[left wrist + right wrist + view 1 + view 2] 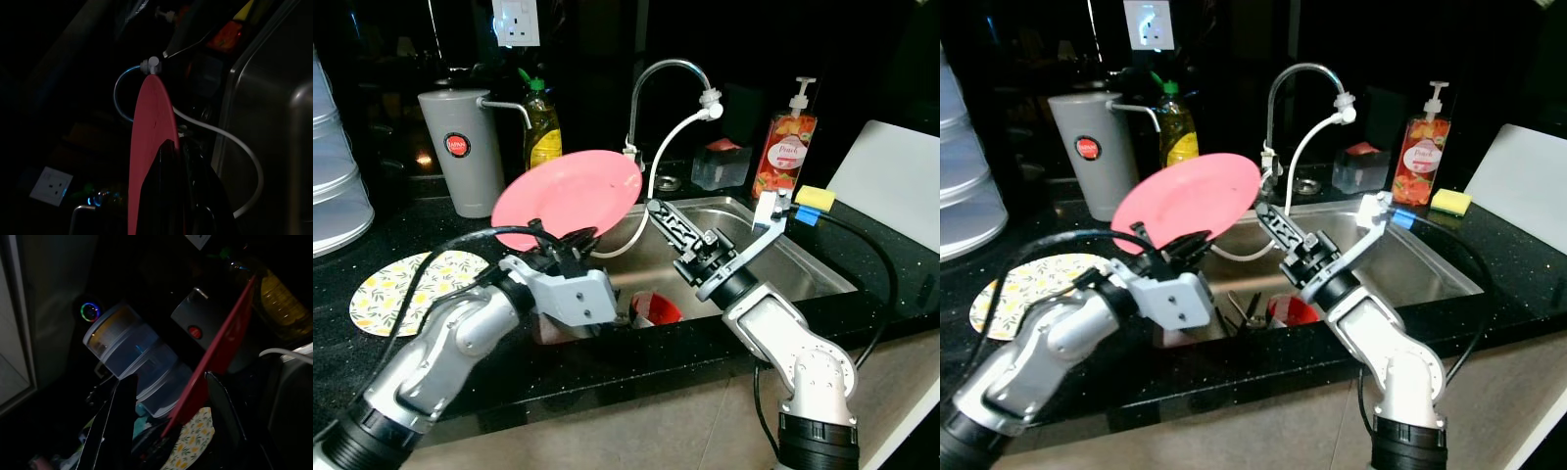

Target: Kitchen organization

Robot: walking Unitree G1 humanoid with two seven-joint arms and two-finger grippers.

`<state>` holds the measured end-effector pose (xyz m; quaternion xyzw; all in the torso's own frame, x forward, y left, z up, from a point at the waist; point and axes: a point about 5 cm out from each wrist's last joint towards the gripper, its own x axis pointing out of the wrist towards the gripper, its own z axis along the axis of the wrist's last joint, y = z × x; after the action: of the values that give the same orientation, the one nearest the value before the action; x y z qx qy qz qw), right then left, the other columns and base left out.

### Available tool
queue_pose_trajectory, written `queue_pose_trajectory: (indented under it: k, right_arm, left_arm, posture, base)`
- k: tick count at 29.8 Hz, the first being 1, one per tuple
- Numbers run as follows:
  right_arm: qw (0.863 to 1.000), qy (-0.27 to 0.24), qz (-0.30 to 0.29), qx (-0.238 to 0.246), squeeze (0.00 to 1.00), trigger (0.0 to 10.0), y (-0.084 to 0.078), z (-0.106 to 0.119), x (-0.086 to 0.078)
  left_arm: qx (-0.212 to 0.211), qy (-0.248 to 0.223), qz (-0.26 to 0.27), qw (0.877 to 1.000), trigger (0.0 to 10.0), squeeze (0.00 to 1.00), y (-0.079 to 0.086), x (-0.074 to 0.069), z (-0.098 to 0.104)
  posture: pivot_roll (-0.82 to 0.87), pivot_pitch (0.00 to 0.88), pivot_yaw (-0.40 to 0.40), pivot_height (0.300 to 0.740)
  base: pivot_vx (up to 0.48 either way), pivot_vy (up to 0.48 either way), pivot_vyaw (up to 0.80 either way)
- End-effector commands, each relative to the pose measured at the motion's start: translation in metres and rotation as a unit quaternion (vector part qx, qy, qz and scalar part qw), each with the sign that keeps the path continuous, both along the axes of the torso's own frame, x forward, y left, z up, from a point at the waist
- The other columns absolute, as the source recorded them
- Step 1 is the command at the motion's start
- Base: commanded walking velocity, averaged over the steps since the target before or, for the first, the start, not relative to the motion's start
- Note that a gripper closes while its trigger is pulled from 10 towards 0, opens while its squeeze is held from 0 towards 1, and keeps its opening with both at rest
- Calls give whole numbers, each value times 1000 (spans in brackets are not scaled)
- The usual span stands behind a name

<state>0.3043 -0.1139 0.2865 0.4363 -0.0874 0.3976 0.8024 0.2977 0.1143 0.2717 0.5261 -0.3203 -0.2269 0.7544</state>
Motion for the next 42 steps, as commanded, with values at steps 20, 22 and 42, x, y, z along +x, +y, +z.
queue_pose_trajectory:
  k: [20,22,42]
  right_arm:
    - [996,68,26,-55,0,6118,9,-10,5]
    - [996,72,19,-55,0,0,8,-10,6]
    - [995,82,4,-58,0,10000,7,-11,9]
  left_arm:
    - [32,-18,-100,994,10000,0,-32,-11,-7]
    - [30,-16,-102,994,10000,0,-33,-11,-8]
    - [2,-15,-100,995,10000,1000,-31,-10,-3]
  posture:
    - [-43,19,-25,740]
    - [-20,24,-14,740]
    - [-18,21,-31,740]
  base:
    - [0,0,0]
    - [0,0,0]
    - [0,0,0]
